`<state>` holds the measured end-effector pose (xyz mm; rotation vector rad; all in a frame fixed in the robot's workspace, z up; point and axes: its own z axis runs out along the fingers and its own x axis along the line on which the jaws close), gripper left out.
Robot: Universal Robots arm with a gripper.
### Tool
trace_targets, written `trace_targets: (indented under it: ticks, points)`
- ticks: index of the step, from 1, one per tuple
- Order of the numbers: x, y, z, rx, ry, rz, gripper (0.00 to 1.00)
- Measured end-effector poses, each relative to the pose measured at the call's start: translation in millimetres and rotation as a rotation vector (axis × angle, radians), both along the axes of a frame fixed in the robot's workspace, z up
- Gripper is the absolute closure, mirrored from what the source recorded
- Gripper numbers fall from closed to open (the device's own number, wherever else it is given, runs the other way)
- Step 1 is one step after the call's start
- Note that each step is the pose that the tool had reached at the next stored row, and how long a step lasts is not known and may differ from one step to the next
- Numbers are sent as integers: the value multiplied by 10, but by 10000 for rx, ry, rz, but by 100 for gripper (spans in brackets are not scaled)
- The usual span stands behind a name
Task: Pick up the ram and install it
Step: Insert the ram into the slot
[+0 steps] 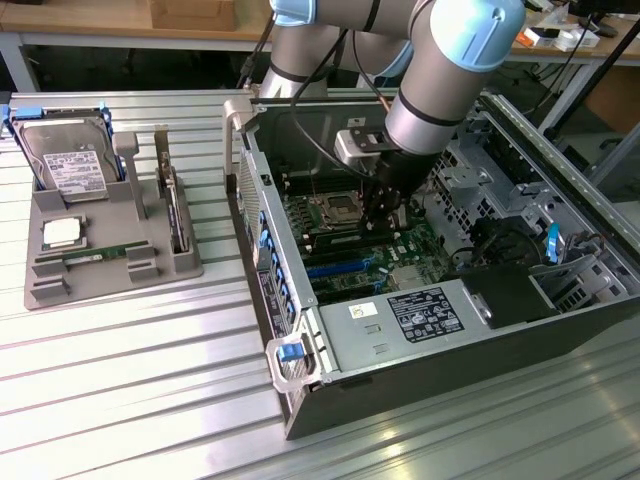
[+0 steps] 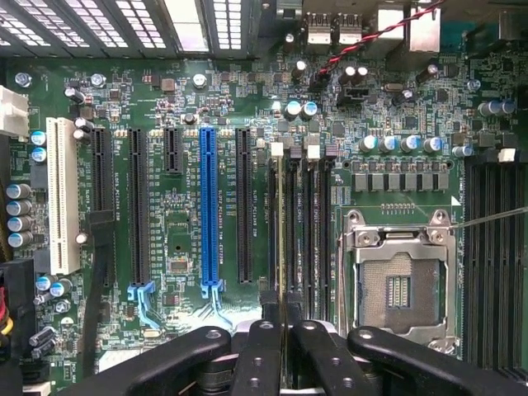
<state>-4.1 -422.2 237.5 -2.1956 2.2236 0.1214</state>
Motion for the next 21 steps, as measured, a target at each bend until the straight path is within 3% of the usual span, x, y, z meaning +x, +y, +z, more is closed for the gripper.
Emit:
trace_targets:
  ticks: [12,15,16,17,18,19,21]
  points:
    - [0,-1,-12,2,-1,183,88]
    - [0,-1,-10,4,-1,184,81]
    - [1,-1,48,3,-1,183,81]
    - [1,6,175,3,-4,184,81]
    - [1,23,217,2,-5,183,81]
    - [3,40,229,2,-5,185,89]
    - [34,40,229,0,9,184,90]
